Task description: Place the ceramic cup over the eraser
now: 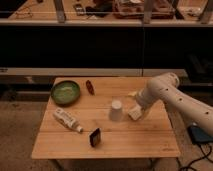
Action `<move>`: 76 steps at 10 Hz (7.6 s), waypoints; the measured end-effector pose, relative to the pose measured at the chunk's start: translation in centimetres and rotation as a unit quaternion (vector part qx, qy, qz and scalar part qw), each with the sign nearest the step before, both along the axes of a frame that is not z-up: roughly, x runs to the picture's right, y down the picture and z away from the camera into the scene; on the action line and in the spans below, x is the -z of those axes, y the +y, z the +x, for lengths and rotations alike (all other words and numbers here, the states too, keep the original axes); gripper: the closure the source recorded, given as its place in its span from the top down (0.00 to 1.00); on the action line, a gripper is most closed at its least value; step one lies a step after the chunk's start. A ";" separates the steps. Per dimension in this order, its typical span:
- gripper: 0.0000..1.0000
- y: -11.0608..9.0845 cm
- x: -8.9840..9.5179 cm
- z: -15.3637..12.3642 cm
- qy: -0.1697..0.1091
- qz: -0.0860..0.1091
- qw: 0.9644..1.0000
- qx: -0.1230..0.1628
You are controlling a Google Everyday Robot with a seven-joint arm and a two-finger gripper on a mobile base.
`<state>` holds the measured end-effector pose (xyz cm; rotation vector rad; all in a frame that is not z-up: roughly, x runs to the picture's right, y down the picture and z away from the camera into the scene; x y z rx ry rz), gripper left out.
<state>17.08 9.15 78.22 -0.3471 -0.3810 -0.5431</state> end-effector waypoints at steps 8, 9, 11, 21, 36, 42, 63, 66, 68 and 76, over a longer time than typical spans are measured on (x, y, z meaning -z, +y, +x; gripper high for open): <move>0.80 0.0 0.0 0.0 0.000 0.000 1.000 0.000; 0.80 0.0 0.0 0.0 0.000 0.000 1.000 0.000; 0.80 0.0 0.0 0.0 0.000 0.000 1.000 0.000; 0.80 0.0 0.0 0.0 0.000 0.000 1.000 0.000; 0.80 0.0 0.0 0.1 0.001 -0.002 1.000 0.001; 0.80 -3.3 3.2 -4.6 -0.068 -0.041 0.994 0.071; 0.80 0.0 -3.9 -12.0 -0.115 -0.100 0.970 0.191; 0.61 0.9 -4.7 -11.9 -0.125 -0.108 0.966 0.198; 0.43 1.2 -5.0 -11.7 -0.128 -0.109 0.965 0.200; 0.00 -1.3 7.3 -15.9 -0.189 -0.029 0.940 0.284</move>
